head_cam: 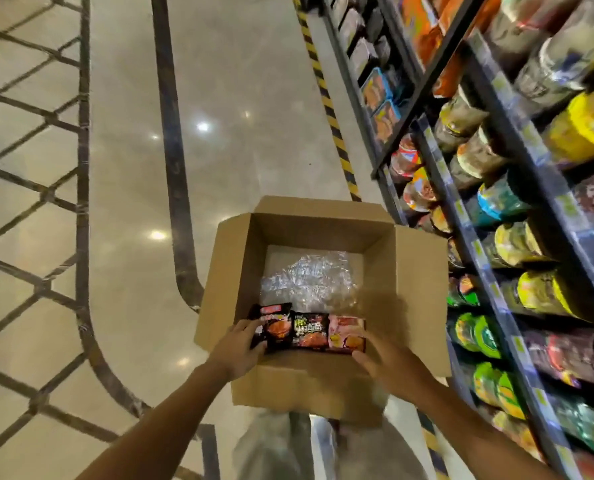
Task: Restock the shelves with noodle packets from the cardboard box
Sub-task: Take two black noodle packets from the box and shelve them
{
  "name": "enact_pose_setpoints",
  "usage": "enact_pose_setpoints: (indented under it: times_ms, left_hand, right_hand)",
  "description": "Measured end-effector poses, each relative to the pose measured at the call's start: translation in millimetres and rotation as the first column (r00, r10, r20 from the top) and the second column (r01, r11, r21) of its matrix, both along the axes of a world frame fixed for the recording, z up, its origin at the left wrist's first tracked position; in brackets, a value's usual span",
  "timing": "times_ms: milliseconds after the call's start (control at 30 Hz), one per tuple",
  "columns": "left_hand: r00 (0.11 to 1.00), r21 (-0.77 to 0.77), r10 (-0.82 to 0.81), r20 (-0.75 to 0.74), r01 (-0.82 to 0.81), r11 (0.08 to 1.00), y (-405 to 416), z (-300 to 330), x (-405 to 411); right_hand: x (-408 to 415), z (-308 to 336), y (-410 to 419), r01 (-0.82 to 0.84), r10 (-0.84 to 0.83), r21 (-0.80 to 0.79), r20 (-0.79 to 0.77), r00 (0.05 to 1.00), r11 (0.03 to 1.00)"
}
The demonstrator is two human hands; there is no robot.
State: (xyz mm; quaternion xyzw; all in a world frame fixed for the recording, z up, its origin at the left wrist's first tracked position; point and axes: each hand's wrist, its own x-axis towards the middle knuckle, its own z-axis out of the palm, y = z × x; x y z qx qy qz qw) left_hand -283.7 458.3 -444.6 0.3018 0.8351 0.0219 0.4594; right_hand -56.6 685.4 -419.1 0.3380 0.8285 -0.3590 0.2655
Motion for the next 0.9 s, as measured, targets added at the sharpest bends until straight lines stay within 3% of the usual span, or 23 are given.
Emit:
enact_pose_setpoints:
  times_ms: [133,300,367,533,700,900]
  left_hand:
    - [0.989,-0.032,0.135,0.057,-0.133,0.991,16.3,-99.8,-16.5]
    - [0.964,-0.088,0.249,0.095,-0.241,0.967,32.3,-236.6,-26.1]
    - [0.957,-0.094,0.279,0.082,-0.272,0.958,36.0,-291.0,-29.7]
    - [0.898,-0.226,0.436,0.052,-0.415,0.881,35.8,-391.5,-40.4]
    - [0.79,-0.359,0.613,-0.006,-0.574,0.736,19.2,-462.9,-38.1]
    - [0.701,-0.281,0.712,-0.041,-0.692,0.665,5.9,-505.1,-28.5]
  right_hand:
    - [-26.0,-97.7,7.0,-0.031,0.031,-0.003,0.007,0.999,1.0]
    - [-47.4,-213.0,14.5,-0.275,0.278,0.129,-0.009,0.961,0.953]
    - [-54.0,-253.5,17.8,-0.348,0.342,0.066,0.087,0.936,0.935]
    - [-43.4,-374.6,9.0,-0.376,0.377,-0.041,0.027,0.926,0.926]
    - [-45.2,-442.4,-7.8,-0.366,0.381,-0.183,0.052,0.923,0.912]
    - [-47.6,-489.6,-21.6,-0.387,0.404,-0.188,0.062,0.913,0.903]
